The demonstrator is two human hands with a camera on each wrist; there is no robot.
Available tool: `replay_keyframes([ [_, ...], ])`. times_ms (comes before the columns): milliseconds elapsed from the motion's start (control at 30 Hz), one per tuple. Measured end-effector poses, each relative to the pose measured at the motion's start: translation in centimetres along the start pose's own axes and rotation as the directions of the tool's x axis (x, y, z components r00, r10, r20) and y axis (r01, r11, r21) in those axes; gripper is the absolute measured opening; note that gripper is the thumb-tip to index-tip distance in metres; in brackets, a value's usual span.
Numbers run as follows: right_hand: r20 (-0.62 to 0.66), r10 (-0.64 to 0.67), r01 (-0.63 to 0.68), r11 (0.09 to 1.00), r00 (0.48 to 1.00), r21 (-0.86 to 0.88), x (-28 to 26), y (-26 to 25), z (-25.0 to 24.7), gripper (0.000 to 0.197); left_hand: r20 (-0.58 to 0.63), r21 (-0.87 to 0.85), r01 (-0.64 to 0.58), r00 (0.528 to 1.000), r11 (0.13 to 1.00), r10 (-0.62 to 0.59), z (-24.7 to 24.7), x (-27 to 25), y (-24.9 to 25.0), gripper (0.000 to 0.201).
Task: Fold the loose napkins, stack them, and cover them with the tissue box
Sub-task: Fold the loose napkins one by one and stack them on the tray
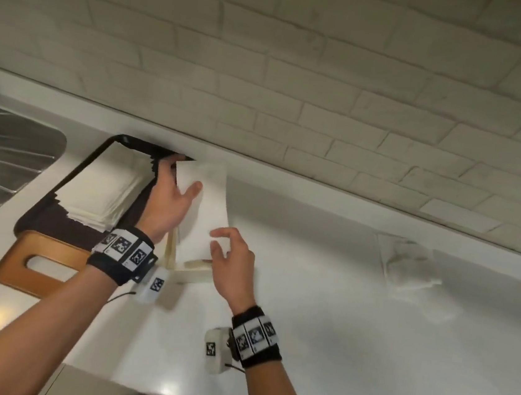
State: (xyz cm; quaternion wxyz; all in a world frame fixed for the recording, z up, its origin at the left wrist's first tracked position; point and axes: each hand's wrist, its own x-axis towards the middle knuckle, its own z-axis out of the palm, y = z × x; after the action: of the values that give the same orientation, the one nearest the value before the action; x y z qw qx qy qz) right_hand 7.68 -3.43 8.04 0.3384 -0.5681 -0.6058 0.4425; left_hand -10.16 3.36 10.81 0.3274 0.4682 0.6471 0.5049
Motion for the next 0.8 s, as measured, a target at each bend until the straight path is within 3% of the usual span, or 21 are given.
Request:
replay_keyframes([
  [67, 0.081, 0.158, -0.150, 0.984, 0.984, -0.098, 1.6, -0.2, 2.0, 0.022, -0.022, 0.155, -0.021, 0.999, 0.988, 0.025, -1.8, 1.5, -1.6, 0.068],
  [133, 0.137, 0.268, -0.242, 0.954, 0.954, -0.177, 2.3, -0.4, 3.2, 0.028, -0.007, 0.308, -0.075, 0.997, 0.948, 0.081, -3.0, 2.1, -3.2, 0.057],
  [200, 0.156, 0.308, -0.266, 0.933, 0.938, -0.243, 2.4, -0.7, 3.5, 0.034, 0.141, 0.443, -0.197, 0.979, 0.875, 0.149, -3.4, 2.2, -4.3, 0.039],
  [267, 0.190, 0.298, -0.230, 0.922, 0.936, -0.310, 2.5, -0.9, 3.6, 0.036, 0.356, 0.524, -0.331, 0.922, 0.785, 0.152, -3.2, 2.2, -4.9, 0.037],
  [333, 0.209, 0.250, -0.163, 0.918, 0.945, -0.363, 2.2, -1.2, 3.1, 0.034, 0.570, 0.573, -0.417, 0.821, 0.706, 0.022, -2.3, 2.1, -5.4, 0.067],
  [400, 0.177, 0.164, -0.087, 0.922, 0.970, -0.377, 1.9, -1.3, 1.7, 0.029, 0.677, 0.683, -0.538, 0.720, 0.494, -0.152, -1.1, 2.0, -6.2, 0.113],
  [467, 0.108, 0.096, -0.051, 0.932, 0.989, -0.359, 1.5, -0.6, -0.8, 0.024, 0.668, 0.742, -0.593, 0.695, 0.313, -0.266, 0.0, 1.7, -7.0, 0.139],
  [500, 0.070, 0.078, -0.049, 0.936, 0.995, -0.349, 1.3, 0.2, -2.5, 0.021, 0.650, 0.758, -0.576, 0.699, 0.306, -0.297, 0.2, 1.6, -7.0, 0.143],
  [600, -0.093, 0.034, -0.065, 0.931, 0.995, -0.358, 0.9, 4.1, -9.1, 0.018, 0.601, 0.774, -0.458, 0.748, 0.437, -0.281, 1.1, 1.3, -5.3, 0.132],
  [733, -0.319, 0.003, -0.160, 0.871, 0.948, -0.465, 1.1, 11.0, -20.4, 0.030, 0.453, 0.572, -0.349, 0.889, 0.742, 0.069, 4.6, -1.9, -2.8, 0.084],
  [800, -0.399, -0.009, -0.240, 0.786, 0.917, -0.569, 2.3, 14.7, -25.9, 0.040, 0.374, 0.441, -0.332, 0.913, 0.834, 0.165, 7.8, -4.6, -1.4, 0.061],
])
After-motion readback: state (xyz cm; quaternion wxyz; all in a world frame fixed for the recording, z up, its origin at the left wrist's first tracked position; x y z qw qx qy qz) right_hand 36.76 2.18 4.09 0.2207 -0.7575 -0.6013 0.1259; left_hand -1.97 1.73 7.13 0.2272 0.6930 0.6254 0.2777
